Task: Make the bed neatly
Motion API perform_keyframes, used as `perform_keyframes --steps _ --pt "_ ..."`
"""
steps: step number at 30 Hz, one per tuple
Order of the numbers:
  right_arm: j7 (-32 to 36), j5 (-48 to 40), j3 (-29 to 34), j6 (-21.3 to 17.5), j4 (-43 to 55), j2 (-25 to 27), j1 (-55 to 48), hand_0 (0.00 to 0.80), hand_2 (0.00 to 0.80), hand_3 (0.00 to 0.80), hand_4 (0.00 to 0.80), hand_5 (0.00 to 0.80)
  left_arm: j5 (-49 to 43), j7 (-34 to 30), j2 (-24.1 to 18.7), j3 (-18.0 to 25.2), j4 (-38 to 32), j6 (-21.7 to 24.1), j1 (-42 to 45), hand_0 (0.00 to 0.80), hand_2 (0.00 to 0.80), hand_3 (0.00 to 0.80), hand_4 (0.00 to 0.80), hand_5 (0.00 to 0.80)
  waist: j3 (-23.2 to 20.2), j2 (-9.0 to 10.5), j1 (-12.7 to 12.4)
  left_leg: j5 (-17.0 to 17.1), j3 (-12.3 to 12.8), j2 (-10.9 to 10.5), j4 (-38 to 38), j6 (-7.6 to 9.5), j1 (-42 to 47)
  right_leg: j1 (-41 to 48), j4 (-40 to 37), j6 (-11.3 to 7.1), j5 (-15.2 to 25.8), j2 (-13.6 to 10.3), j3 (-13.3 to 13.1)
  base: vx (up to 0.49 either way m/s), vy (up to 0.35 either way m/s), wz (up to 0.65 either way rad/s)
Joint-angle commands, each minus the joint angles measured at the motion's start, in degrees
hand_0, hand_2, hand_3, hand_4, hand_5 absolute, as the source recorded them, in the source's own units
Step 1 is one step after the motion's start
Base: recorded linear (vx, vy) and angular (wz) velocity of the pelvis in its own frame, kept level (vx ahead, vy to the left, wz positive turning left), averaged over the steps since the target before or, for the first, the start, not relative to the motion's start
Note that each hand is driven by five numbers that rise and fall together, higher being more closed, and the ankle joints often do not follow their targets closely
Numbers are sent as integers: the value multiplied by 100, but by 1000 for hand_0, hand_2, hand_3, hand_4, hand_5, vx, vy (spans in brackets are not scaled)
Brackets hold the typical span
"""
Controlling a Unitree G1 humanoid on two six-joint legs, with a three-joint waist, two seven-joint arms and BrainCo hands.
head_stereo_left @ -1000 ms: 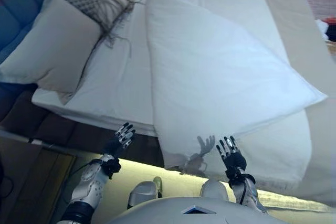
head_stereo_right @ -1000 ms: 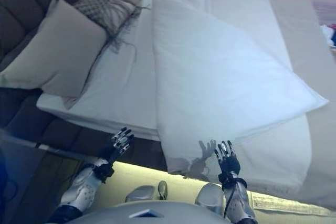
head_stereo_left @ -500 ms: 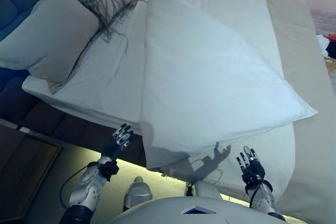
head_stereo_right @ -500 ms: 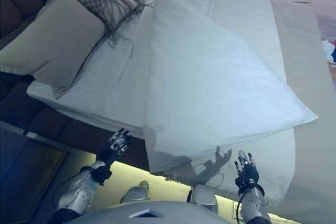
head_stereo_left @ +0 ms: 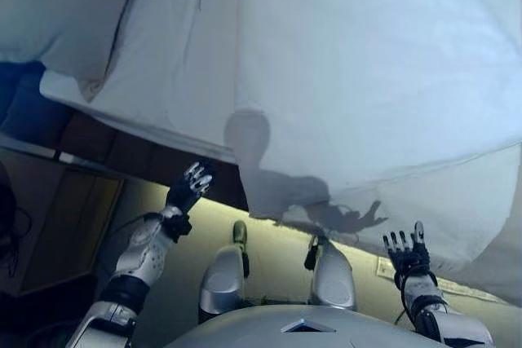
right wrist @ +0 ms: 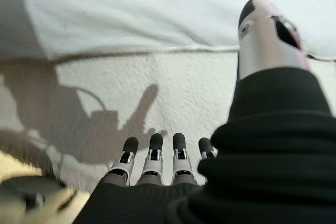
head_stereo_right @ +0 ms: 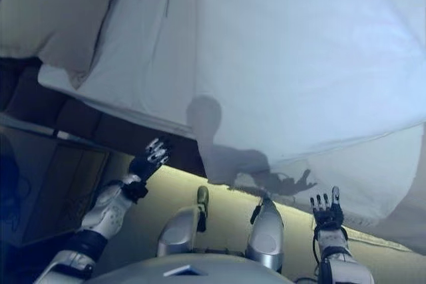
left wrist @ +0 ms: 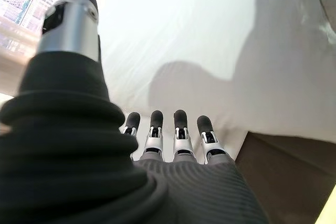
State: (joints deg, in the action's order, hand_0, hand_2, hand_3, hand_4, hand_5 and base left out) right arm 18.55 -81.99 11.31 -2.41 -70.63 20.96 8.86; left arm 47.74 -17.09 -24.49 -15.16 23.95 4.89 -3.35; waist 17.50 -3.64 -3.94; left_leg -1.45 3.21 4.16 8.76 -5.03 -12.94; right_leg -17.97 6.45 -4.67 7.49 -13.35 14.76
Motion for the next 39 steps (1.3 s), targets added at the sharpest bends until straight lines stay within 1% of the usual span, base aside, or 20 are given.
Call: perform_keyframes --steps 1,6,9,13,17,19,21,23,24,25,26,28,29,32,36,39 --pt "256 -293 215 106 35 326 204 0 0 0 0 0 308 -61 -96 -104 -461 407 -195 0 0 0 0 0 38 -88 -143 -137 -85 161 228 118 -279 -390 846 -727 -229 -705 -69 -34 12 16" --pt "248 -496 327 324 -238 737 509 0 0 0 0 0 406 -105 -107 -365 -624 398 -432 0 0 0 0 0 222 -236 -222 -12 -87 124 288 73 -607 -651 1068 -719 -312 -842 -1 -54 12 21" --pt "256 -696 346 429 -405 920 671 0 0 0 0 0 424 -55 -123 -502 -800 371 -514 0 0 0 0 0 297 -308 -284 65 -116 88 247 68 -722 -720 1092 -725 -342 -869 47 -48 -1 18" --pt "317 -795 351 471 -472 1034 814 0 0 0 0 0 461 -12 -158 -581 -961 337 -549 0 0 0 0 0 353 -368 -359 152 -178 38 144 83 -771 -762 1096 -729 -345 -891 84 -20 5 13" --pt "379 -674 322 490 -468 1122 918 0 0 0 0 0 506 -4 -183 -619 -1036 302 -547 0 0 0 0 0 369 -406 -391 186 -185 0 70 105 -751 -759 1087 -740 -352 -910 98 12 24 8" --pt "449 -600 309 502 -462 1141 928 110 110 110 110 110 532 -9 -214 -609 -1095 238 -535 0 0 0 0 0 354 -406 -411 198 -171 6 8 108 -693 -681 1024 -741 -348 -901 143 38 22 9" --pt "519 -524 292 510 -459 1140 928 157 157 157 157 157 556 -68 -233 -608 -1082 245 -500 0 0 0 0 0 318 -388 -425 212 -142 22 -61 105 -621 -563 916 -740 -335 -865 193 45 20 11" --pt "539 -509 280 512 -433 1133 912 163 163 163 163 163 563 -73 -256 -603 -1122 207 -475 0 0 0 0 0 287 -368 -440 205 -130 33 -95 110 -544 -444 856 -732 -332 -852 234 69 10 11" --pt "575 -482 282 508 -421 1108 883 195 195 195 195 195 554 -94 -263 -599 -1122 185 -458 0 0 0 0 0 248 -342 -462 186 -146 30 -101 120 -492 -377 847 -724 -334 -859 245 95 -2 14" --pt "579 -481 285 497 -410 1091 855 248 248 248 248 248 548 -117 -267 -597 -1106 171 -448 0 0 0 0 0 226 -324 -472 175 -165 24 -99 125 -456 -330 845 -723 -334 -866 255 127 -5 15" --pt "606 -457 281 487 -381 1061 819 370 370 370 370 370 547 -130 -275 -575 -1106 128 -434 0 0 0 0 0 181 -293 -494 152 -196 15 -82 133 -414 -276 857 -723 -338 -875 255 159 -15 15" --pt "616 -374 316 514 -349 1017 740 681 681 681 681 681 534 -152 -294 -526 -1072 39 -381 0 0 0 0 0 110 -231 -518 86 -233 23 -26 141 -311 -162 892 -728 -360 -900 263 177 -19 18" --pt "604 -339 324 538 -332 1013 728 800 800 800 800 800 523 -154 -308 -499 -1063 0 -357 0 0 0 0 0 93 -208 -530 56 -241 31 14 142 -282 -121 910 -732 -372 -908 268 143 -19 20" --pt "558 -270 315 629 -305 1018 773 800 800 800 800 800 483 -104 -358 -472 -1042 -79 -327 0 0 0 0 0 57 -162 -570 17 -280 54 2 157 -183 31 839 -752 -389 -858 298 90 -36 14" --pt "526 -345 267 692 -303 973 860 800 800 800 800 800 455 -185 -379 -436 -953 10 -313 0 0 0 0 0 71 -146 -633 41 -311 81 -92 166 -145 197 649 -761 -385 -739 375 1 -21 3" --pt "533 -288 243 583 -354 864 739 800 800 800 800 800 436 -240 -371 -393 -964 46 -229 0 0 0 0 0 17 -130 -700 64 -352 74 -190 177 -44 348 570 -753 -367 -717 431 31 5 8"
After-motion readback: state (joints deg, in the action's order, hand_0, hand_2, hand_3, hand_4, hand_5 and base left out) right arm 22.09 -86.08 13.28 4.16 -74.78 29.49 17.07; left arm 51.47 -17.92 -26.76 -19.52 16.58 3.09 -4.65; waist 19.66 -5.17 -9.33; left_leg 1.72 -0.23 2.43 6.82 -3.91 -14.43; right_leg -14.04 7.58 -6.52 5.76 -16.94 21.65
